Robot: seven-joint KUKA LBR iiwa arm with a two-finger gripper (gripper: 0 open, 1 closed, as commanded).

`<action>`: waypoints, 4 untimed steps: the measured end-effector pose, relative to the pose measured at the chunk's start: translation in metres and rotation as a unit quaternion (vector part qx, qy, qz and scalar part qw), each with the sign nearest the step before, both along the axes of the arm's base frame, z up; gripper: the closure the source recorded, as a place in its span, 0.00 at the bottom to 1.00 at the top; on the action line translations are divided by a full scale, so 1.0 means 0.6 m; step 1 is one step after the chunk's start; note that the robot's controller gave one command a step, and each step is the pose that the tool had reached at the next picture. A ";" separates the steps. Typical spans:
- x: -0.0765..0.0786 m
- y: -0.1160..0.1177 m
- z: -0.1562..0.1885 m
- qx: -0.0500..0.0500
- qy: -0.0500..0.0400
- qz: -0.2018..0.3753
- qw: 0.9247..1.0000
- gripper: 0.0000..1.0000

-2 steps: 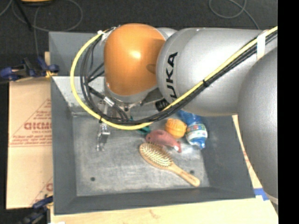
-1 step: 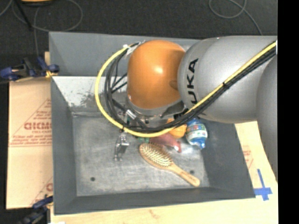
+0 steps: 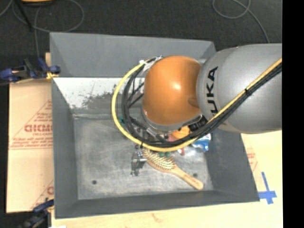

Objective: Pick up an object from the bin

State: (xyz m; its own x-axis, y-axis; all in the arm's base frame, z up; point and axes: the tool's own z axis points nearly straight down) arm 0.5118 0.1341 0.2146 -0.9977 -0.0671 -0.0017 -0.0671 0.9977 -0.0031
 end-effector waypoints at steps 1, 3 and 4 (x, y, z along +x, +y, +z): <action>-0.019 -0.021 -0.061 0.003 0.000 0.223 0.975 1.00; -0.033 -0.013 -0.075 0.002 -0.001 0.141 0.990 1.00; -0.038 -0.027 -0.085 0.002 0.001 0.066 0.998 1.00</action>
Offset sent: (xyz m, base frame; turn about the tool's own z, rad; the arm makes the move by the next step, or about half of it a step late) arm 0.0000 0.0000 0.0000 0.0000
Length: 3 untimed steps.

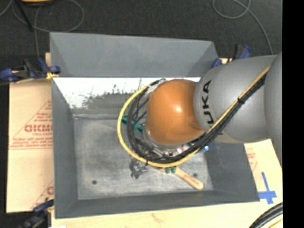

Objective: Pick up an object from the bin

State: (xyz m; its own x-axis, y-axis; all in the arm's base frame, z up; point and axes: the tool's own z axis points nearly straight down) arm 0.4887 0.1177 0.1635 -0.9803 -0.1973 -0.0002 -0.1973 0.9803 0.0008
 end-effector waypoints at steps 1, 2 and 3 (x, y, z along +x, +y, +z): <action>-0.003 -0.019 -0.001 -0.001 0.000 0.162 0.987 1.00; 0.018 -0.019 0.026 0.001 -0.003 -0.019 1.000 0.00; 0.025 -0.017 0.037 0.001 -0.002 -0.146 0.989 0.00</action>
Offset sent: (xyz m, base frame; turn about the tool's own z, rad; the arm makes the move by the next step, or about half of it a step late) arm 0.0153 -0.0105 0.0229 0.2961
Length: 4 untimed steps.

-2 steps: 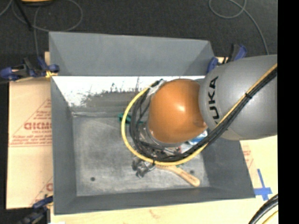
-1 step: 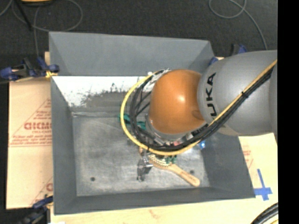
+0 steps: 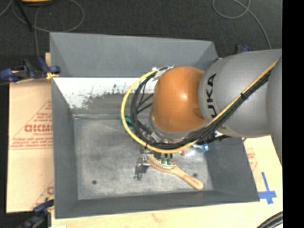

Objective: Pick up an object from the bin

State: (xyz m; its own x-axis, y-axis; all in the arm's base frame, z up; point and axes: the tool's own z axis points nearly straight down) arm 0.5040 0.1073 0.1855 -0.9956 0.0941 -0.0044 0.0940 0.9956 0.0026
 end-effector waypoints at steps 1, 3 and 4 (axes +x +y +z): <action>0.008 -0.009 0.003 0.000 0.000 0.015 1.000 0.00; -0.008 -0.063 -0.023 0.000 -0.001 0.119 0.993 0.00; 0.071 -0.177 -0.174 0.003 -0.012 0.086 0.996 1.00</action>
Offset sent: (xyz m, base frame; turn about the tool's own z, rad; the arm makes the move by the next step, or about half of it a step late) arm -0.0310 0.0099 0.0199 -0.3023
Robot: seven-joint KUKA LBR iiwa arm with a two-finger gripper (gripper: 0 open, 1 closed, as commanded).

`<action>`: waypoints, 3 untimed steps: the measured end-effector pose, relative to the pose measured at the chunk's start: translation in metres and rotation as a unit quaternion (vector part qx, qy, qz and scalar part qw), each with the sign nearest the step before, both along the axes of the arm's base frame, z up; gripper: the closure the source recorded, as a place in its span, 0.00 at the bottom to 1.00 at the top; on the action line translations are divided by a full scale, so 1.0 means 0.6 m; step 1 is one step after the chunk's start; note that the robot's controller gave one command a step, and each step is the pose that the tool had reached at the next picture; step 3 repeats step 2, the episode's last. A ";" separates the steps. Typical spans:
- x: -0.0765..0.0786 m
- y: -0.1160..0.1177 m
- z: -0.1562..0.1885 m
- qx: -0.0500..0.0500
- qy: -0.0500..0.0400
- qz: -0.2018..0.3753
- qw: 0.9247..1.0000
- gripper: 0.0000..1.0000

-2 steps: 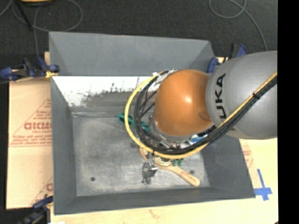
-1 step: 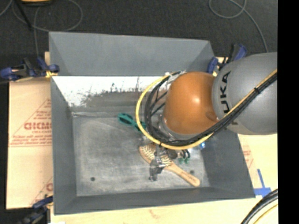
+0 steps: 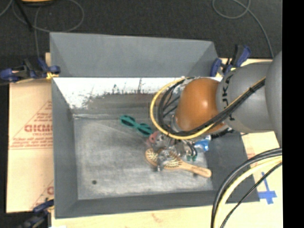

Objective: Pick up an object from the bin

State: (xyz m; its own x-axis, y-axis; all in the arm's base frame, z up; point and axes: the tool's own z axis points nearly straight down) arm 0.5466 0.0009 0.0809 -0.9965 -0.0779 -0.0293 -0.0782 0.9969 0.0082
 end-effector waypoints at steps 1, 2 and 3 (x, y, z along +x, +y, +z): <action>0.000 0.000 0.000 0.000 0.000 -0.001 1.000 1.00; -0.032 -0.021 0.279 -0.006 0.009 0.023 1.000 1.00; -0.032 -0.021 0.279 -0.006 0.009 0.023 1.000 1.00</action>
Offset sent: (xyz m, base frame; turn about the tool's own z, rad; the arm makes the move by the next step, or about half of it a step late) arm -0.0214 -0.0111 0.1636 -0.0506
